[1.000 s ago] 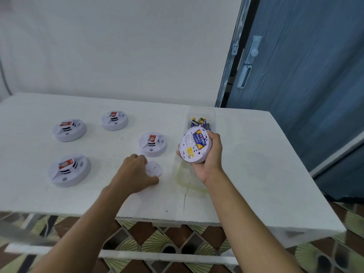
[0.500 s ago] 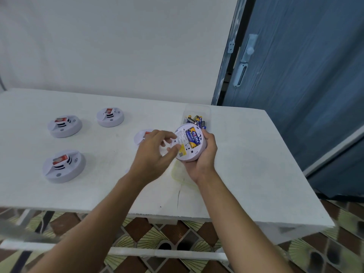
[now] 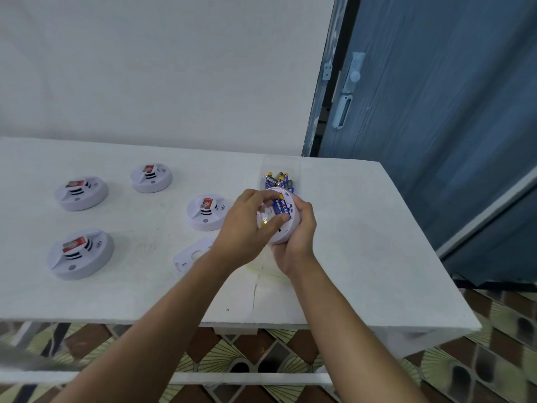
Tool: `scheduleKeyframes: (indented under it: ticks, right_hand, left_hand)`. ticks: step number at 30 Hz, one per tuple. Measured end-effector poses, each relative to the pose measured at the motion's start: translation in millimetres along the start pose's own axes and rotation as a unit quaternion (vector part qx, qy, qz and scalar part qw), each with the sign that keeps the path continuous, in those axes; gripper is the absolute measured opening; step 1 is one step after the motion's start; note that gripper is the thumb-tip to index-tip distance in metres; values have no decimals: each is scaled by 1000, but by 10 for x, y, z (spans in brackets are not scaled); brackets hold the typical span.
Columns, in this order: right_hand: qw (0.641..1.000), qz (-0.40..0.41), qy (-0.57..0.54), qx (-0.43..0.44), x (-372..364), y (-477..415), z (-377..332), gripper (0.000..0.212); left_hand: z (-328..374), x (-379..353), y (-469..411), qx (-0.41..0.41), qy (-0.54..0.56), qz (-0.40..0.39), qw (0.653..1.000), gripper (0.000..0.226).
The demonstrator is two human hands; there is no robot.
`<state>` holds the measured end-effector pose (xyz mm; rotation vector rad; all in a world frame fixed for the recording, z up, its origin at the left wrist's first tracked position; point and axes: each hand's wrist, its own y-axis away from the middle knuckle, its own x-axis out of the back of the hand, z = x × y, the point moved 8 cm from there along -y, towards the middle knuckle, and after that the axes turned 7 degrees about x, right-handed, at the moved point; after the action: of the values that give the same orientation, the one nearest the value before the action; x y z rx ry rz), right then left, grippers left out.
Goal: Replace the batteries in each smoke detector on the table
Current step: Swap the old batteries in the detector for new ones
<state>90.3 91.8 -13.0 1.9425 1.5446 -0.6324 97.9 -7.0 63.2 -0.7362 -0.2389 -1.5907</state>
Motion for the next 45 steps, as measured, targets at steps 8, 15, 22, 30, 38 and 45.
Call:
scheduleKeyframes:
  ticks: [8, 15, 22, 30, 38, 45]
  right_hand:
    - [997, -35, 64, 11, 39, 4, -83, 40]
    - [997, -36, 70, 16, 84, 17, -171, 36]
    - [997, -28, 66, 27, 177, 23, -239, 34]
    - [995, 48, 69, 50, 434, -87, -300, 33]
    - [993, 96, 46, 49, 781, -131, -453, 26]
    - [997, 49, -6, 56, 709, -101, -429, 32]
  left_hand:
    - [-93, -139, -120, 59, 86, -43, 994, 29]
    - [-98, -270, -153, 65, 135, -57, 987, 27]
    - [-44, -339, -158, 91, 181, -62, 977, 23]
    - [-100, -323, -188, 119, 332, -15, 936, 22]
    - [-428, -534, -118, 27, -104, -178, 978, 44]
    - [-544, -706, -108, -21, -198, -184, 963, 18]
